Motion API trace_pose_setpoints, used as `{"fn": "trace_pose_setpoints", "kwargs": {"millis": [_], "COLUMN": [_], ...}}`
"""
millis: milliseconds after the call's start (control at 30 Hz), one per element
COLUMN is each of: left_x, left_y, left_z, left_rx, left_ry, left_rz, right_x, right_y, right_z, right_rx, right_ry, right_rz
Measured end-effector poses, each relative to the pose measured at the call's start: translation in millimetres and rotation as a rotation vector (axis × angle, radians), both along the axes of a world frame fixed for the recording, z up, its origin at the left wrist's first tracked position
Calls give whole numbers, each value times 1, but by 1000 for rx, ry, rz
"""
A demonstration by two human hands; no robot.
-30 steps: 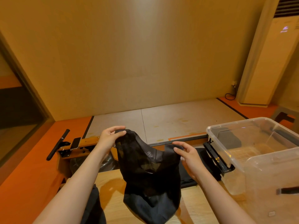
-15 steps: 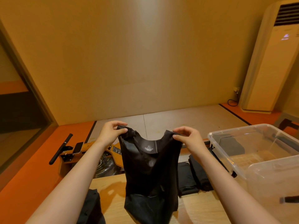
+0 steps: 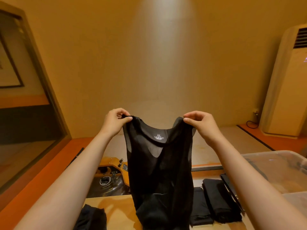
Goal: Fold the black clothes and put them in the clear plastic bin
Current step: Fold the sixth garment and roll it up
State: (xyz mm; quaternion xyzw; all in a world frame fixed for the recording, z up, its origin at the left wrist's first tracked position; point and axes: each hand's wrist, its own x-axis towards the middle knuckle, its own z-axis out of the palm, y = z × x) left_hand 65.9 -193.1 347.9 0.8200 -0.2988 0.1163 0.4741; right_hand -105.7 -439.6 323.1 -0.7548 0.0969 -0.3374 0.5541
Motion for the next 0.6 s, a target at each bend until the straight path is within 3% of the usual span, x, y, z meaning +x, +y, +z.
{"fn": "trace_pose_setpoints", "kwargs": {"millis": [467,600], "left_x": [-4,-8], "left_y": [13,24], "left_z": [122,148], "left_rx": [-245,-218], "left_ry": [-115,-145], "left_rz": [-21,-58], "right_x": [20,18], "right_y": [-10,-13], "right_z": [120,146], "right_rx": [-167,-253], "right_ry": [-235,-293], "right_rz": [-61,-88]}}
